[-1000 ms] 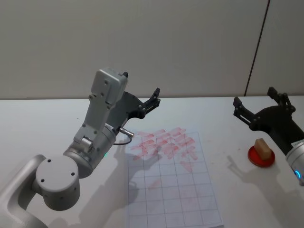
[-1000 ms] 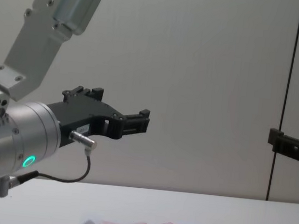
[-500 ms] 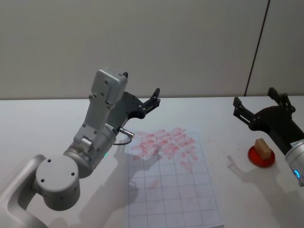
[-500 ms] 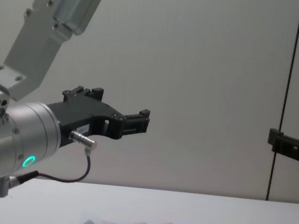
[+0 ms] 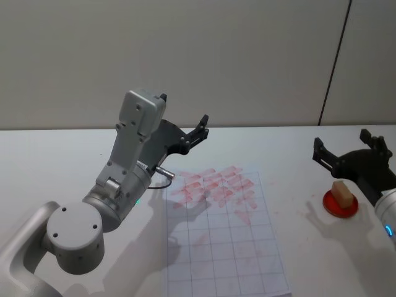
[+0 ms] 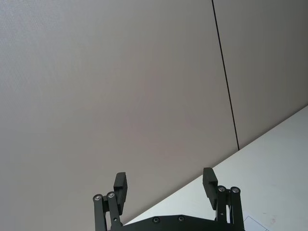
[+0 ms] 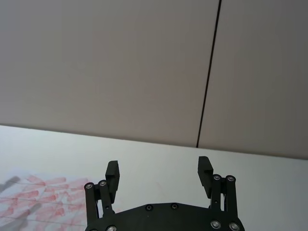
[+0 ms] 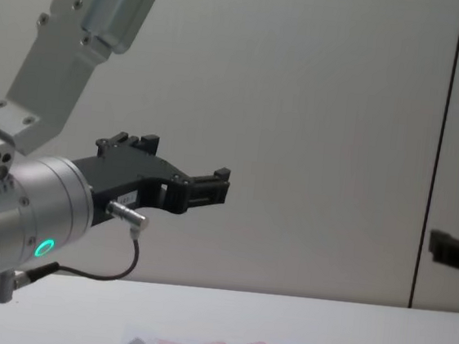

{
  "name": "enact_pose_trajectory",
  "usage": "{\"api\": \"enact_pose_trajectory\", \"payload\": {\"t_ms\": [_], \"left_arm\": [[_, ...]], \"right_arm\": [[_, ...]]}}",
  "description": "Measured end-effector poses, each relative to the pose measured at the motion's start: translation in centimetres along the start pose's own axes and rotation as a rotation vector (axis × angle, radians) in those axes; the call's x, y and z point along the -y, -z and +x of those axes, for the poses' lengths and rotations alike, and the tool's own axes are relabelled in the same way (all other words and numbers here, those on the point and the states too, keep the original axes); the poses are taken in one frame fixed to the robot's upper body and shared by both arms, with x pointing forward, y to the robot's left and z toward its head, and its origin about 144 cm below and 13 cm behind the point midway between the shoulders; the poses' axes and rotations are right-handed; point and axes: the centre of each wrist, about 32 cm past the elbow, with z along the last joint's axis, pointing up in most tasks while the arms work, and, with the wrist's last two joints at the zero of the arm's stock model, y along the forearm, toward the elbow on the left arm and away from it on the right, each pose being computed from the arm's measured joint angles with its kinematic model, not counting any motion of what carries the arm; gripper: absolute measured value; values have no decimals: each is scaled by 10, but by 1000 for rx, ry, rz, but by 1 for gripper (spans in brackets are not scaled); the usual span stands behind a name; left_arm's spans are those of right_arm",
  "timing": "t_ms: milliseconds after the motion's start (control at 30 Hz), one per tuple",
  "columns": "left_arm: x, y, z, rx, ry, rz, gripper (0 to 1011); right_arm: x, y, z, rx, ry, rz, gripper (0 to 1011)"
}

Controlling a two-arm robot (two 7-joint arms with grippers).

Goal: Use the one hand to pick up the stamp and affix it onto the A4 paper.

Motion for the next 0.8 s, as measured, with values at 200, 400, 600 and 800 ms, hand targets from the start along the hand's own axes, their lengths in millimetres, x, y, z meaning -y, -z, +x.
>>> {"api": "enact_pose_trajectory", "payload": {"t_ms": [200, 400, 600, 800], "left_arm": [[0, 0, 0, 0, 0, 0, 1001], [0, 0, 0, 0, 0, 0, 1002], [0, 0, 0, 0, 0, 0, 1001], [0, 0, 0, 0, 0, 0, 1001]], "right_arm": [[2, 0, 3, 4, 40, -68, 1001], [2, 3, 6, 9, 60, -127, 1001], [-3, 9, 11, 15, 65, -185, 1001], [-11, 15, 16, 25, 48, -232, 1001]]}}
